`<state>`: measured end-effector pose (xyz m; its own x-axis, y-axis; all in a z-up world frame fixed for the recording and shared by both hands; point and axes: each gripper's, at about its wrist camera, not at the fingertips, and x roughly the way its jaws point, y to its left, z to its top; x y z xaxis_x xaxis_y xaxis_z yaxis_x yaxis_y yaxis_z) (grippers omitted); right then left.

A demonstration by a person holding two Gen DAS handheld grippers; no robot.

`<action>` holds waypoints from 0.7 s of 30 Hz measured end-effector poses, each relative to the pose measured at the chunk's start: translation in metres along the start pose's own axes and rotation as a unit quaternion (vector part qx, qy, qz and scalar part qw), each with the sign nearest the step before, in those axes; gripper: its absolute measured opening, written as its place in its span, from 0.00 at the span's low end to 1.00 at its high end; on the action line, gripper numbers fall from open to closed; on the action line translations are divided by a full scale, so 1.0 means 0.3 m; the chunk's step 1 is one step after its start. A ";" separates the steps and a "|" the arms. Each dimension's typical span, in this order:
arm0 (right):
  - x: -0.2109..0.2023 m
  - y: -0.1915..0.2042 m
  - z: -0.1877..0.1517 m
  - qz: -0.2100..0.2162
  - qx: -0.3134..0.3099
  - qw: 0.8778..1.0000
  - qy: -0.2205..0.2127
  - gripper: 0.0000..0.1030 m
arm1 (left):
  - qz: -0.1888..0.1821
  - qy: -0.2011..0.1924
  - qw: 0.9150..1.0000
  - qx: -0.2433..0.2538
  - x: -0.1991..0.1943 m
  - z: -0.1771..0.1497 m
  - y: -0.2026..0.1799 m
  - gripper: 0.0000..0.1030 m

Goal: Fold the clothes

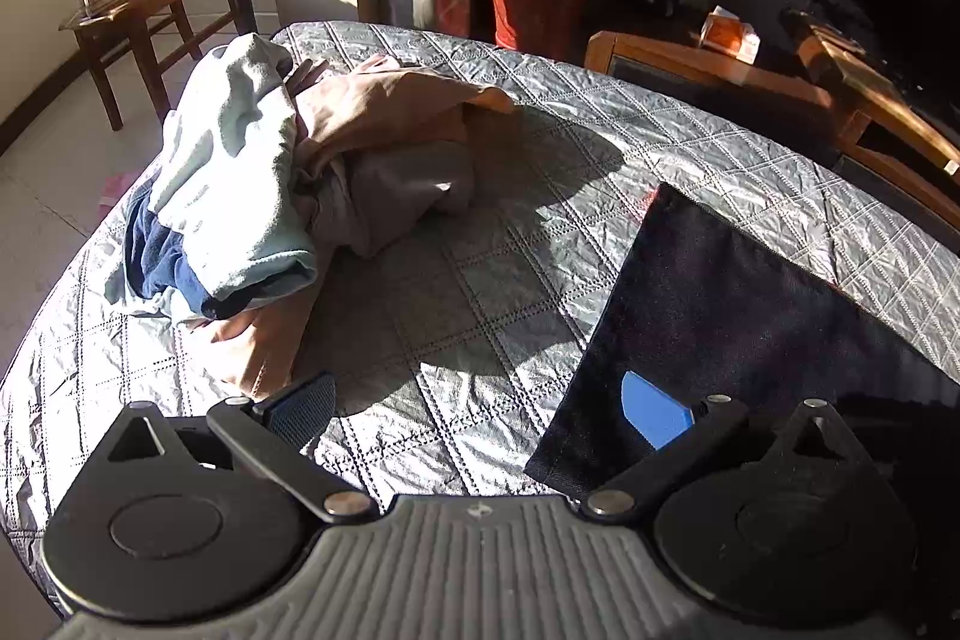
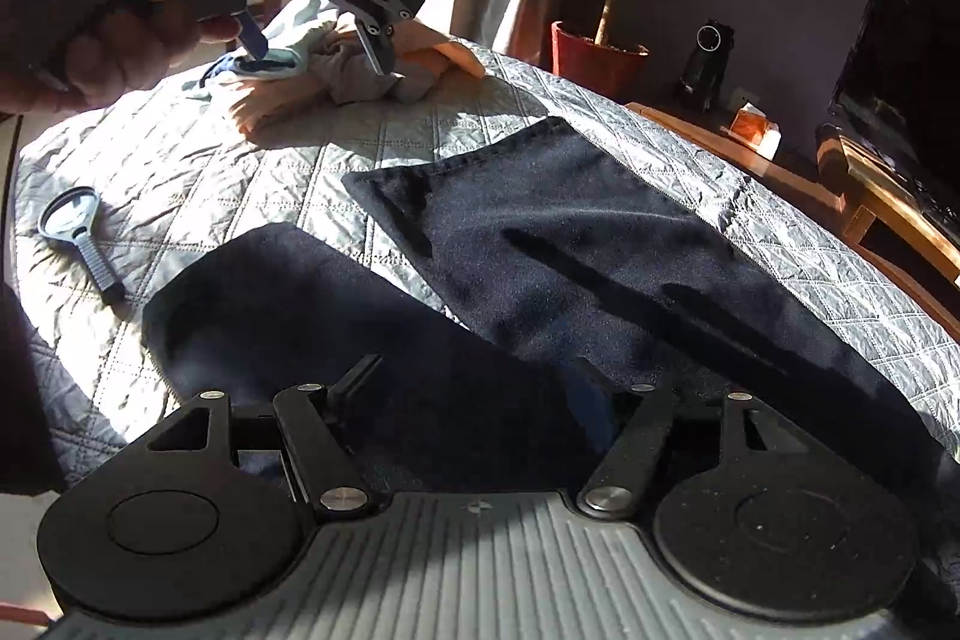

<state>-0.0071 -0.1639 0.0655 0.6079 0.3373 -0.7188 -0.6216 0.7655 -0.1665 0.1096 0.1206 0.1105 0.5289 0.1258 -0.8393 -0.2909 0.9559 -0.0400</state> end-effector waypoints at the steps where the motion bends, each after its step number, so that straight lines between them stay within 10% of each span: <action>1: -0.033 0.013 -0.033 0.006 -0.039 0.999 0.017 0.70 | 0.001 0.000 1.000 0.001 0.000 0.000 0.000 0.99; 8: -0.056 0.011 -0.130 0.021 -0.044 0.997 0.066 0.67 | 0.011 0.004 1.000 0.020 0.014 -0.007 -0.017 0.99; 12: 0.004 0.172 -0.131 0.023 -0.171 0.983 0.069 0.59 | 0.017 0.006 0.999 0.027 0.021 -0.011 -0.024 0.99; 14: 0.014 0.206 -0.120 0.016 -0.183 0.982 0.043 0.35 | 0.017 0.006 0.999 0.026 0.022 -0.010 -0.024 0.99; 16: 0.039 0.214 -0.101 0.007 -0.176 0.983 0.048 0.08 | 0.017 0.006 0.999 0.026 0.023 -0.011 -0.026 0.99; 21: 0.002 0.056 0.000 0.039 0.018 0.999 0.017 0.05 | 0.012 0.006 0.999 0.035 0.020 -0.012 -0.036 0.99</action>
<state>-0.0171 -0.1508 0.0623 0.5404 0.3792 -0.7511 -0.6480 0.7570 -0.0841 0.1130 0.1100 0.1039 0.5125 0.1459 -0.8462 -0.2474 0.9688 0.0173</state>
